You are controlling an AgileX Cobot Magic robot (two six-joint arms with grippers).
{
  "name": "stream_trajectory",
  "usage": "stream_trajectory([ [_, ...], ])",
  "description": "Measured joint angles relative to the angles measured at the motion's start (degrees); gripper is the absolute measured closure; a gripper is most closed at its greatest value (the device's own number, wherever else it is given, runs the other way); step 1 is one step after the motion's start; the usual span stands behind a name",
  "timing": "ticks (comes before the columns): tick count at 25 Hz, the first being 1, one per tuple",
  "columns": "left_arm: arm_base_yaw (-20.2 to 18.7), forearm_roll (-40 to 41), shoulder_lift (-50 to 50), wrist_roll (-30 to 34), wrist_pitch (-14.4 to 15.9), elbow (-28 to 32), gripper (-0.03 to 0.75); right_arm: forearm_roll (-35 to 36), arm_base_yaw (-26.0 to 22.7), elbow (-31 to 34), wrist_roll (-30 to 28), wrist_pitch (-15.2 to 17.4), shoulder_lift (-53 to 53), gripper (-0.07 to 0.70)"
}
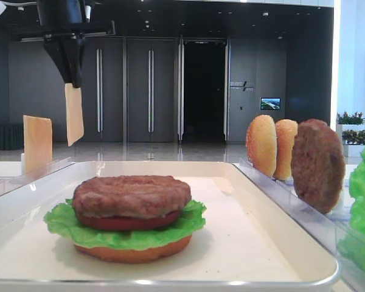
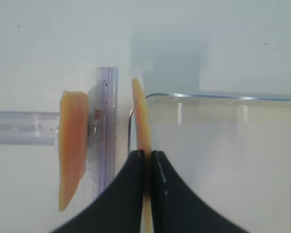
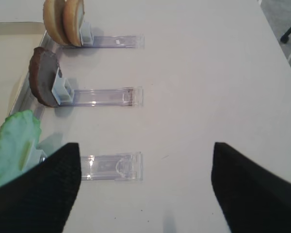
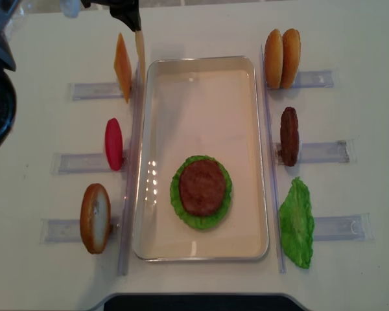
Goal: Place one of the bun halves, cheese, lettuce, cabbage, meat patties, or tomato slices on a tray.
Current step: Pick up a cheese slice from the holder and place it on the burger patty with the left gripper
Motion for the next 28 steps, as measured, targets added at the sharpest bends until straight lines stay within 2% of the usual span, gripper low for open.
stream_trajectory([
  [16,0.0,-2.4,-10.6,0.8,0.3,0.3,0.7,0.0,0.0,0.0,0.0,0.0,0.0,0.076],
  [18,0.0,-2.4,-12.9,0.9,0.3,2.4,0.7,0.0,0.0,0.0,0.0,0.0,0.0,0.076],
  [24,0.8,-2.4,-21.6,1.2,0.3,16.3,0.7,0.0,0.0,0.0,0.0,0.0,0.0,0.076],
  [28,0.8,-0.7,-28.7,1.4,0.3,23.6,0.7,0.0,0.0,0.0,0.0,0.0,0.0,0.076],
])
